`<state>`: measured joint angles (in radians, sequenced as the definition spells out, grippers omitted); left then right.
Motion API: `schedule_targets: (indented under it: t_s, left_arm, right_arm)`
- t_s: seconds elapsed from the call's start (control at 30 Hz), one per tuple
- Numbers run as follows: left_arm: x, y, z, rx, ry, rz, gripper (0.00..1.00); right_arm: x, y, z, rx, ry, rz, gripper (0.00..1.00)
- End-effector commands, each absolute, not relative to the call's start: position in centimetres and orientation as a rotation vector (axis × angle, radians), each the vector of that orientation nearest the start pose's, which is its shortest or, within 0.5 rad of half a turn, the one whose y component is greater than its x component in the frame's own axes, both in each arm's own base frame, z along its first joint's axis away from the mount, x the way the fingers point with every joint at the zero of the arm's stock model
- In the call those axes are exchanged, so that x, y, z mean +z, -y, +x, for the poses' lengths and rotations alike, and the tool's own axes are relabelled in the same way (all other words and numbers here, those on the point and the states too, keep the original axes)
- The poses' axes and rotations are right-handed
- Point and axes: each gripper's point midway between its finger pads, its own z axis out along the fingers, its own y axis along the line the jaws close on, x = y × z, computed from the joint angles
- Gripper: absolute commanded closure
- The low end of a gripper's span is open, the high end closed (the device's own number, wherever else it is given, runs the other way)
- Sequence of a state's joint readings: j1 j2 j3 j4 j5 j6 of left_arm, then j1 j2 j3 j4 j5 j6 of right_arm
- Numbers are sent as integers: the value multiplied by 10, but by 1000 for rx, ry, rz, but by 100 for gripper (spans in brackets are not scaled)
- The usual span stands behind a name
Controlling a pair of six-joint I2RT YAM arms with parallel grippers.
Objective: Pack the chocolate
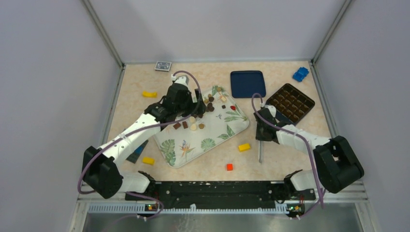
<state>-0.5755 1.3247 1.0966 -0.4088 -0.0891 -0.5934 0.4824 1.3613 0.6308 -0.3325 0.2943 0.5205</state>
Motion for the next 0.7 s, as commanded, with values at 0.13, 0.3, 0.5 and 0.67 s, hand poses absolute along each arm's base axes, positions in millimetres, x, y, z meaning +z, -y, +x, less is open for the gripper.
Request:
schedule_targets:
  t_s: [0.13,0.3,0.5,0.67]
  left_arm:
    - [216,218,315,-619,-2178,-41,2]
    - [211,184,319,-430,-2153,-111,1]
    - [211,157,316,-313,-2161,-156,1]
    - [204,148,311,-294,-2187,-198,1]
  right_arm:
    - [73,-103,264,9,-2491,112,100]
    - [130,-129,268,171,-2471,-30,100]
    - [134,-164,252,229,-2658,-329,98]
    - [138,-175,251,191,-2708,-442,84]
